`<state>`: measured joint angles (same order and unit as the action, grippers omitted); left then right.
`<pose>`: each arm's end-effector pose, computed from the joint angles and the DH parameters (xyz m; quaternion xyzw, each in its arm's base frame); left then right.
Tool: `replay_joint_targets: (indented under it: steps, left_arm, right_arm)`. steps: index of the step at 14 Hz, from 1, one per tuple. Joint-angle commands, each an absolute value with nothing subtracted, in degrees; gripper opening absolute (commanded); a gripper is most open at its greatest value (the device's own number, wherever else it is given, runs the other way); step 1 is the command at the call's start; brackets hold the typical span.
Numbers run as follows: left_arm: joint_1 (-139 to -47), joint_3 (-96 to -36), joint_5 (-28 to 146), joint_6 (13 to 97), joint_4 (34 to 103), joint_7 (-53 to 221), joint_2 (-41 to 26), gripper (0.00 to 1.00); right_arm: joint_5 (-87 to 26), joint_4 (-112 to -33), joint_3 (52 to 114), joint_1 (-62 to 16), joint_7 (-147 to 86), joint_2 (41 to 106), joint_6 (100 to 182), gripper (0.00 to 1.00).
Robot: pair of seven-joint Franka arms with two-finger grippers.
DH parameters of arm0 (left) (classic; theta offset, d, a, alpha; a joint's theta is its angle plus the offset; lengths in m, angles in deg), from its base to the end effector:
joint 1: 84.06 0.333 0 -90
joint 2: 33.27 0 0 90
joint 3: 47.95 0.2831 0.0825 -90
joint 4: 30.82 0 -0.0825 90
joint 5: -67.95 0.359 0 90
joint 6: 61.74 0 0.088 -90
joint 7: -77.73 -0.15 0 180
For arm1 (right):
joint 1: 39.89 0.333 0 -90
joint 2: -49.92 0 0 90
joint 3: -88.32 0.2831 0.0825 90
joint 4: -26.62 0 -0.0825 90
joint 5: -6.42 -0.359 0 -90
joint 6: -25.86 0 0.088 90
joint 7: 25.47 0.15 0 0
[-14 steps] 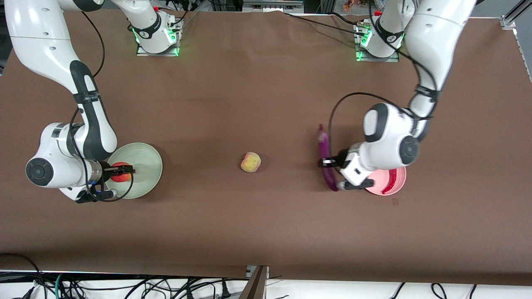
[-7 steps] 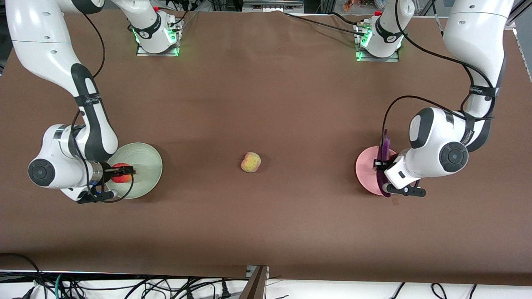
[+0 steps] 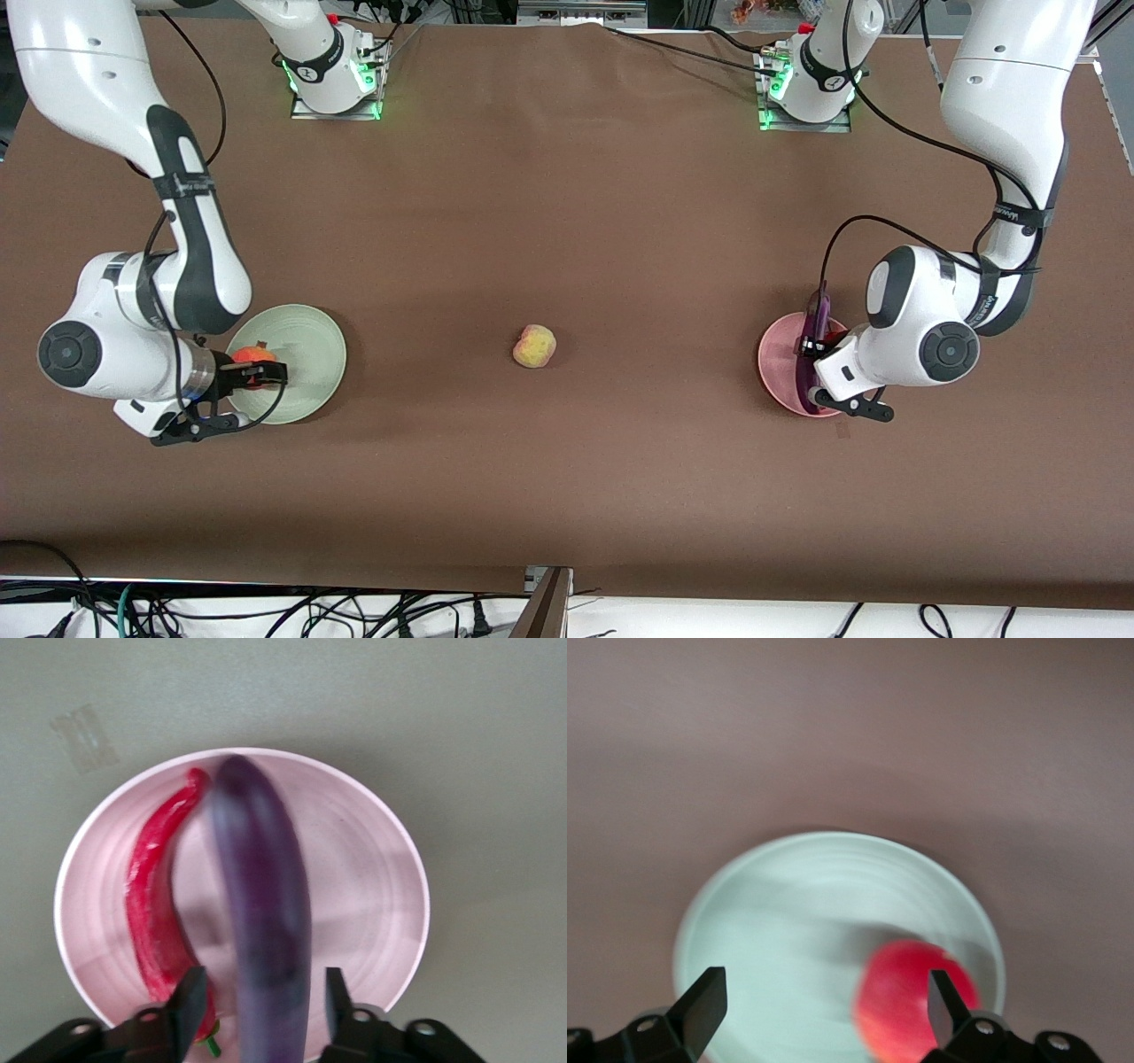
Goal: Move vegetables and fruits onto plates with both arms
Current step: 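Open both grippers to release apple and eggplant, then raise the left arm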
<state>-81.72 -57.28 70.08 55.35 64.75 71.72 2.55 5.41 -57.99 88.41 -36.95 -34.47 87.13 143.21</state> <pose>0.6021 -0.0668 0.1760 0.9857 -0.1134 -0.1205 0.0326 0.6605 0.0365 0.2330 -0.9942 -0.1002 0.0385 0.0102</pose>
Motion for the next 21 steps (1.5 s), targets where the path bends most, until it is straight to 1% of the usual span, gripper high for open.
replay_joint_targets:
  steps: [1,6,7,9,11,12,13,15,17,18,19,20,21]
  left_arm:
    - [-81.42,-57.97,71.29,54.98,64.46,70.87,2.07,1.00]
    - [-81.69,-57.88,71.47,54.89,64.10,70.87,0.76,1.00]
    - [-81.51,-57.88,71.38,54.81,64.10,70.87,-0.64,1.00]
    - [-80.03,-57.80,71.38,53.06,64.10,70.26,-7.39,1.00]
    - [-78.71,-57.80,71.38,48.85,62.88,68.50,-13.64,1.00]
    - [-78.53,-57.80,71.38,44.91,61.31,68.41,-15.93,1.00]
    - [-78.52,-57.80,71.38,40.35,58.16,68.50,-17.34,1.00]
    - [-78.52,-57.80,71.29,31.38,50.00,69.20,-18.24,1.00]
    - [-79.31,-57.97,73.99,28.80,45.57,69.11,-17.97,1.00]
    - [-79.66,-59.02,78.89,26.44,45.73,69.37,-18.58,1.00]
    - [-79.93,-59.63,81.11,22.07,45.21,69.64,-19.20,1.00]
    - [-79.93,-59.21,80.70,21.41,45.90,69.73,-20.07,1.00]
    - [-79.58,-58.94,77.22,21.93,48.52,69.90,-22.60,1.00]
  right_arm:
    - [5.11,-58.72,88.23,-30.33,-26.47,85.69,142.75,1.00]
    - [5.19,-58.29,88.14,-17.07,-1.09,85.51,143.80,1.00]
    - [5.28,-56.63,88.05,-14.08,4.18,86.21,144.85,1.00]
    - [5.28,-54.07,88.14,-10.03,14.65,88.49,147.05,1.00]
    - [5.28,-53.71,88.14,-6.68,21.08,90.34,152.30,1.00]
    - [5.37,-53.71,88.05,-5.27,23.46,91.13,155.12,1.00]
    - [5.37,-53.71,88.05,-4.04,25.83,91.92,156.89,1.00]
    - [5.72,-53.71,88.05,-2.72,27.52,93.33,159.79,1.00]
    - [6.25,-53.71,87.88,-1.92,27.61,94.12,160.77,1.00]
    - [6.77,-53.80,87.79,-1.57,27.61,94.30,161.29,1.00]
    - [7.82,-53.80,87.79,-1.57,27.61,94.48,161.82,1.00]
    - [9.22,-53.80,87.79,-1.57,27.61,94.57,162.00,1.00]
    - [10.54,-53.89,87.79,-1.57,27.35,94.57,162.00,1.00]
